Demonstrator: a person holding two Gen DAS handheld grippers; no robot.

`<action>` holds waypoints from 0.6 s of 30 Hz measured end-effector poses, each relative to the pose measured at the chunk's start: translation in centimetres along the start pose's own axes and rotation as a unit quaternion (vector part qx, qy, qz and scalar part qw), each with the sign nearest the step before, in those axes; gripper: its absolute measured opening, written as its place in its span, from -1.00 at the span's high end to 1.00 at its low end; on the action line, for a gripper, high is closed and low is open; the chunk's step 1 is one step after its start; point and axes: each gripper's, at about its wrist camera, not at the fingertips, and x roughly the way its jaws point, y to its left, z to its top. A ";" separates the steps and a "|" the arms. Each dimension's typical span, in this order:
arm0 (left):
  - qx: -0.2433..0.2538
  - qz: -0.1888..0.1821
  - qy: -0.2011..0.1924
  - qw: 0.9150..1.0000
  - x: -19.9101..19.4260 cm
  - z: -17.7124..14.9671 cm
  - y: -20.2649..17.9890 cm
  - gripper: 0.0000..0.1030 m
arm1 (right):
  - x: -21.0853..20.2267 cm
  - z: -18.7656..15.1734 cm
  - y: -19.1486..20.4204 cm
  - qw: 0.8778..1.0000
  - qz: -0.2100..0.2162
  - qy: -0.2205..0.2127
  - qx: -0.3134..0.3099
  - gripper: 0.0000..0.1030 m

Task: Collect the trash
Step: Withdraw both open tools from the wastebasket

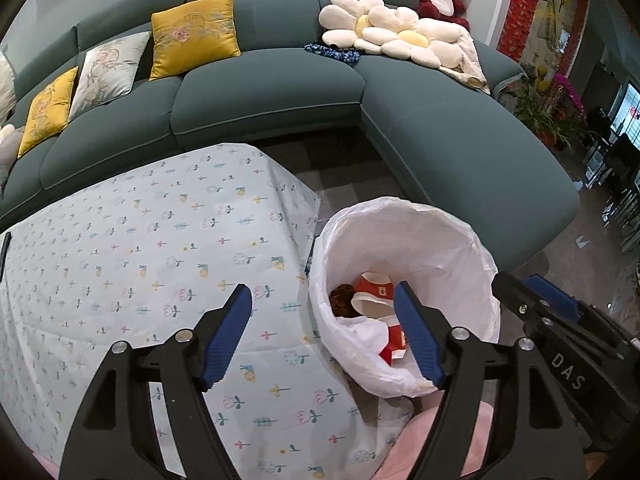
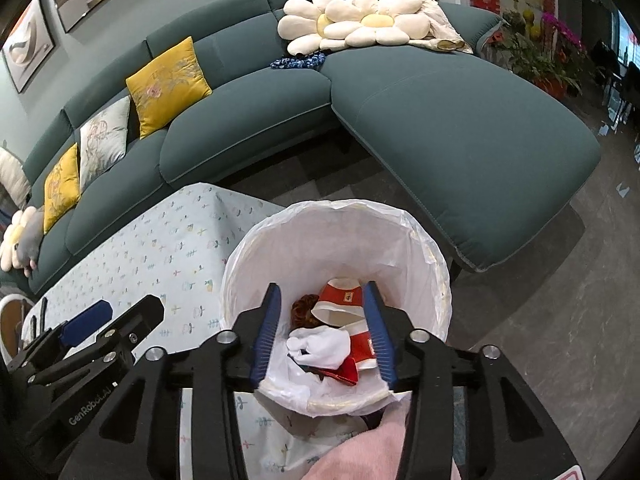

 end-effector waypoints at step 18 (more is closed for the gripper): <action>0.005 0.032 0.003 0.999 -0.5 -2.6 1.9 -0.59 | -1.0 -1.7 0.8 0.999 -0.036 -0.007 -0.038 -0.46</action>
